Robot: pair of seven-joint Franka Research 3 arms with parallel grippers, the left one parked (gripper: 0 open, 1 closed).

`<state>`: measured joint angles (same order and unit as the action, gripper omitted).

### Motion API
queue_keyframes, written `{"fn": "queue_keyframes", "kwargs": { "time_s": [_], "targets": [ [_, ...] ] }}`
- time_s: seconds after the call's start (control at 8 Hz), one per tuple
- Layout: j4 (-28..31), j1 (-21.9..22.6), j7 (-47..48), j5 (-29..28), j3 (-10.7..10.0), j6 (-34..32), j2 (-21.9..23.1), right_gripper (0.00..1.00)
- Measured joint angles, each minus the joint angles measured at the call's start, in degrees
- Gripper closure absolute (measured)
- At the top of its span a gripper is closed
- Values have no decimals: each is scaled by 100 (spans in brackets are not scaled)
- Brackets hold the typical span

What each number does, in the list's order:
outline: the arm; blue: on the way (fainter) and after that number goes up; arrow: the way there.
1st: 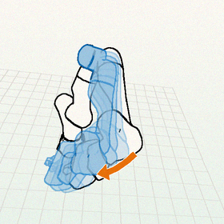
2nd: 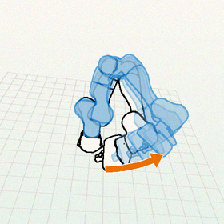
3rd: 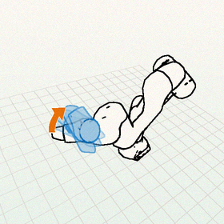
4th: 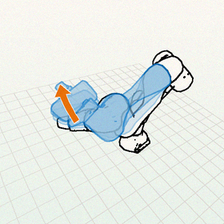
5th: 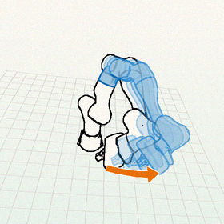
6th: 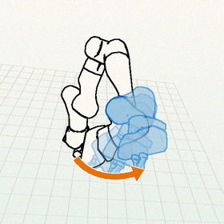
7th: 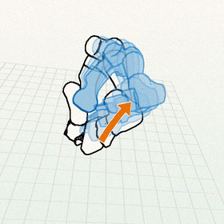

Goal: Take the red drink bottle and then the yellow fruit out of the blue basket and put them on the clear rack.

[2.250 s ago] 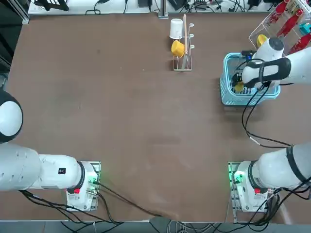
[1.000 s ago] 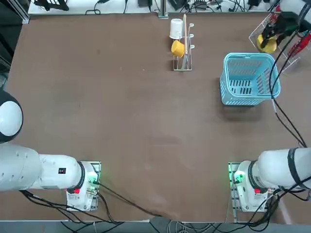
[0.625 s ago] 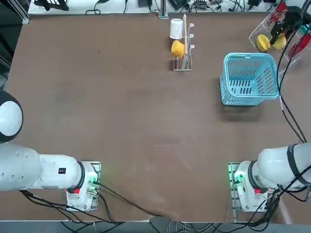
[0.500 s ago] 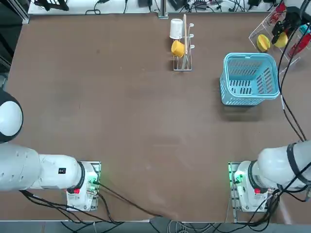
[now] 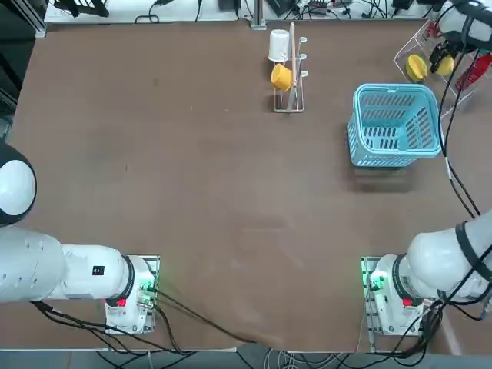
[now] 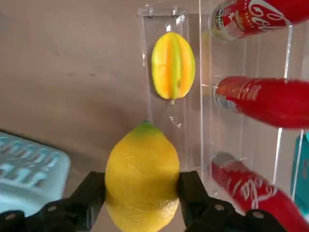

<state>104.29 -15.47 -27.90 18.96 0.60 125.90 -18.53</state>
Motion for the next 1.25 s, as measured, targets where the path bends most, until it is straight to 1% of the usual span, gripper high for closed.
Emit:
{"fn": "queue_keyframes", "kwargs": {
  "time_s": [0.25,0.5,0.88,1.25],
  "targets": [
    [-1,-92,-25,386,-1,355,-376,15],
    [-4,-147,-55,679,0,530,-658,15],
    [-3,-252,-61,933,0,833,-1031,16],
    [-7,-342,-63,1211,-1,970,-1205,16]
  ]
}}
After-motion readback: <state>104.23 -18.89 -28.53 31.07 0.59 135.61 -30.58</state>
